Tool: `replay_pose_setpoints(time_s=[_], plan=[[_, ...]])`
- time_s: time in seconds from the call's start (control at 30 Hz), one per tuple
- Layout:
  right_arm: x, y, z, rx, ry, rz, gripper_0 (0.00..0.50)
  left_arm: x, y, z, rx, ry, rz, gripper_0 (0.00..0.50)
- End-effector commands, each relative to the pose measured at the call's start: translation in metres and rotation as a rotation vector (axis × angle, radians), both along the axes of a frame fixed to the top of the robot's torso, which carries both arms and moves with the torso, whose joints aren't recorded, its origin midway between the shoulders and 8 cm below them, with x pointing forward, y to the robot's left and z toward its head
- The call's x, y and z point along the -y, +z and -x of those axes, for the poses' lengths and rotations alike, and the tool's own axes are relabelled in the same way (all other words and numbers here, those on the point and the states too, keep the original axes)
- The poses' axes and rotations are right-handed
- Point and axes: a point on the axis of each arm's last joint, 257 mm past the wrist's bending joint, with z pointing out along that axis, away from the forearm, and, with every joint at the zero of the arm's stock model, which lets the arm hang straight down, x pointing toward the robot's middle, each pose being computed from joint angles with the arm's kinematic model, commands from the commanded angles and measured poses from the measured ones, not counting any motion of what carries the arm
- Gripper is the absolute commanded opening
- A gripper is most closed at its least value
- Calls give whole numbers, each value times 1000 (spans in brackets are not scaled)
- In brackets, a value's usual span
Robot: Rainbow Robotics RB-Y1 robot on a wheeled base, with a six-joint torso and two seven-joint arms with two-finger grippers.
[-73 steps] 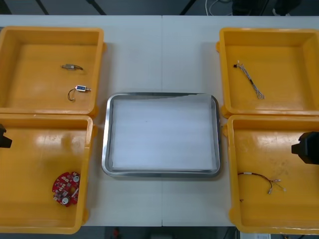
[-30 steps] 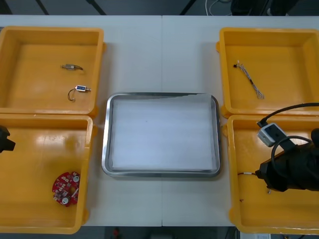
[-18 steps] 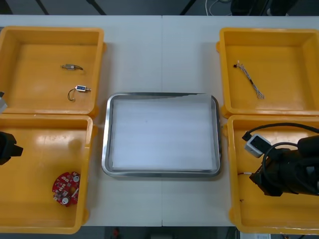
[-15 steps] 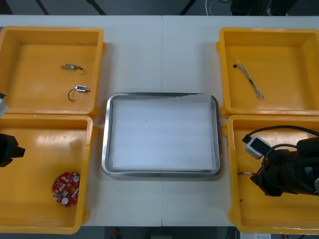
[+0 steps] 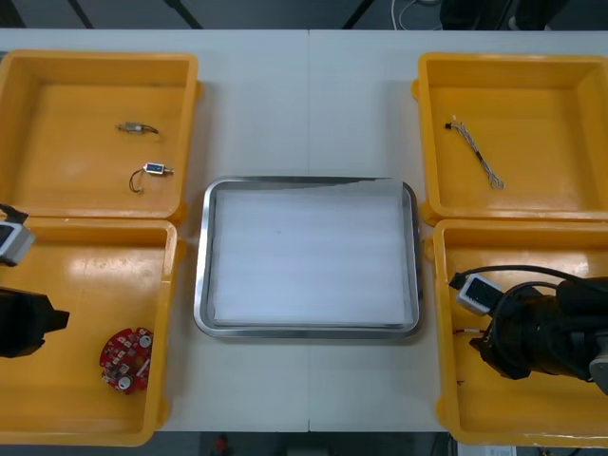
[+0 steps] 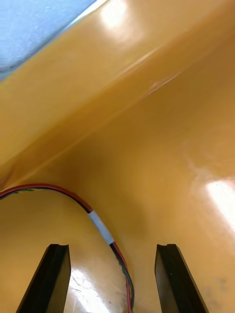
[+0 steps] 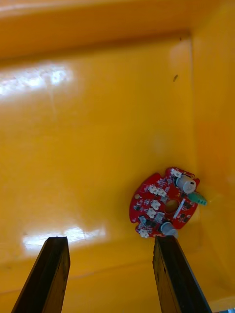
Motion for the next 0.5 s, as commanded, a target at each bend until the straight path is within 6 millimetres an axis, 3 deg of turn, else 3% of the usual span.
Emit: replay_pose_setpoints(time_s=[0.03,0.5], plan=[[14,-9,11,-18,47,65,500,11,-17,21,-25,-13,-26,500],[21,-10,8,10,84,115,500,21,-42,33,-35,-22,-34,500]])
